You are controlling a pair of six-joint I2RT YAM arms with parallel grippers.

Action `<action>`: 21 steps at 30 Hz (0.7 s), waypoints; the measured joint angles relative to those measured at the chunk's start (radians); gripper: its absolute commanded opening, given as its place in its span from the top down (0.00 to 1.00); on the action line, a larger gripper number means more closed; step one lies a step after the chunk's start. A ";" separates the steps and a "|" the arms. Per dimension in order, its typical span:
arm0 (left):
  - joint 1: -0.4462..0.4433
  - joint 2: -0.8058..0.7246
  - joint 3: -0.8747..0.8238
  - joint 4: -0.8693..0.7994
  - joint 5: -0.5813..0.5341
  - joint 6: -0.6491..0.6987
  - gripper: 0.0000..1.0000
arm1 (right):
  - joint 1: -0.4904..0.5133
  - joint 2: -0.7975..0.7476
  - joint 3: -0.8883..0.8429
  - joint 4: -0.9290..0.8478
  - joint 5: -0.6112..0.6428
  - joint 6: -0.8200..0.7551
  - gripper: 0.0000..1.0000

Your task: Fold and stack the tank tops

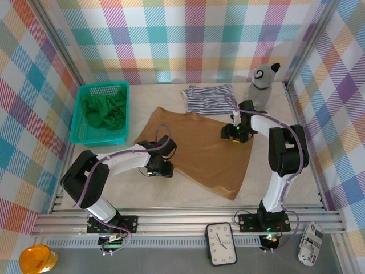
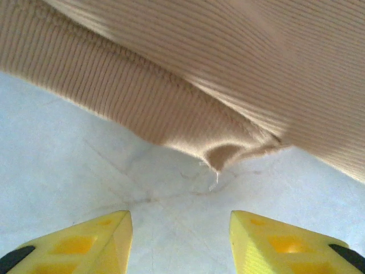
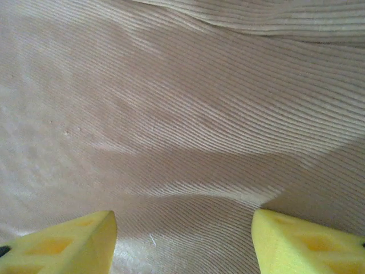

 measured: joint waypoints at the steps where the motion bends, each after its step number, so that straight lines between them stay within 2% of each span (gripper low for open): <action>1: -0.001 -0.014 0.008 -0.017 -0.014 -0.011 0.51 | 0.000 -0.023 -0.011 0.004 -0.003 -0.007 0.35; 7: 0.007 -0.140 0.027 -0.024 -0.071 -0.126 0.52 | 0.035 -0.330 -0.137 0.027 -0.034 -0.036 0.33; 12: 0.006 -0.103 0.015 0.010 -0.082 -0.228 0.52 | 0.150 -0.589 -0.281 0.024 -0.014 -0.127 0.32; 15: 0.006 -0.099 -0.028 0.045 -0.094 -0.274 0.52 | 0.231 -0.681 -0.355 -0.007 0.021 -0.220 0.31; 21: 0.006 -0.079 -0.066 0.151 -0.068 -0.306 0.53 | 0.397 -0.833 -0.509 -0.126 0.085 -0.508 0.30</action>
